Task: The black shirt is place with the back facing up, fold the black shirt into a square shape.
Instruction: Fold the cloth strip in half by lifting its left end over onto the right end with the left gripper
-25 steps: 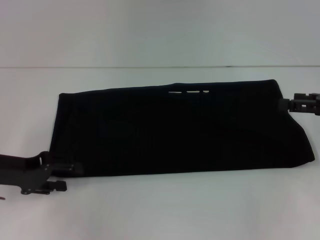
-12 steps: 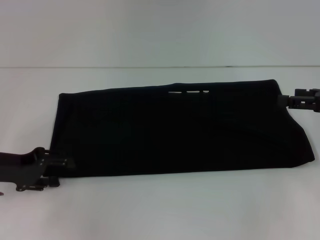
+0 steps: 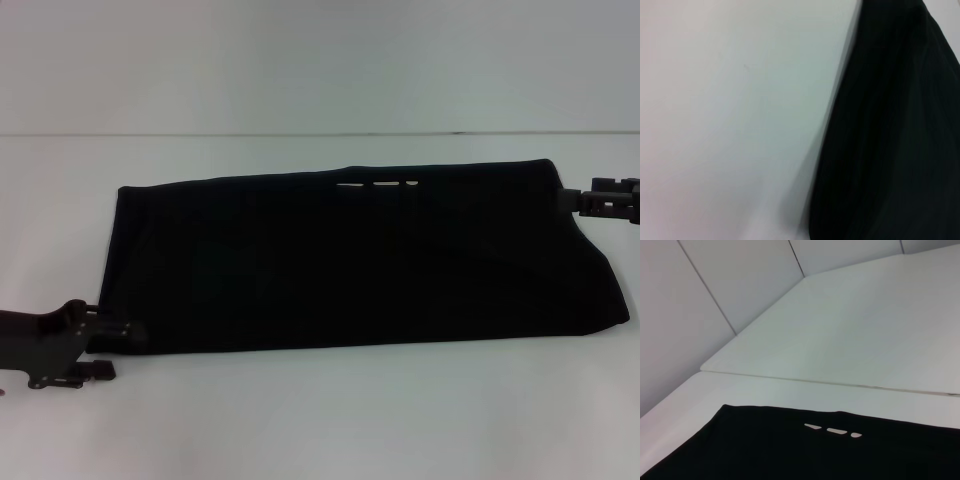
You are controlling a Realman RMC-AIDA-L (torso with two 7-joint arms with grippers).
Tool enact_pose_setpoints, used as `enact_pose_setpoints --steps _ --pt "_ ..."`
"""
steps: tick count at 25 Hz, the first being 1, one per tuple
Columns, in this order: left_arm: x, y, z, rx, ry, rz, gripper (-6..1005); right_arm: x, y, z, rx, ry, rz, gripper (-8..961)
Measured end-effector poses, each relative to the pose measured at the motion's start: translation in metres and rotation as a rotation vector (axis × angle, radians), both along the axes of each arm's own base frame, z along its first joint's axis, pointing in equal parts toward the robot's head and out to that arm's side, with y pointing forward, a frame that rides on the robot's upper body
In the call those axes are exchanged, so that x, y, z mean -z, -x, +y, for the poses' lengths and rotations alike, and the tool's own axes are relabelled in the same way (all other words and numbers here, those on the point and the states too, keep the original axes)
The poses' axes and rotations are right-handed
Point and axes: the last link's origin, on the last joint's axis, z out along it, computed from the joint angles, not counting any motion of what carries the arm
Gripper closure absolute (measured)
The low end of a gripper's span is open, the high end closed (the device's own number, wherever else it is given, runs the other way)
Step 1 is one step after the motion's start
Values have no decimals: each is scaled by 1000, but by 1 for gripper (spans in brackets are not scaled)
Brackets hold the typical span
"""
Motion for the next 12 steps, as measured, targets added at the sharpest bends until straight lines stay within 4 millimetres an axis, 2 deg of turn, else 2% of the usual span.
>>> enact_pose_setpoints --steps 12 --pt "-5 9 -6 -108 -58 -59 289 0 -1 -1 2 -2 2 13"
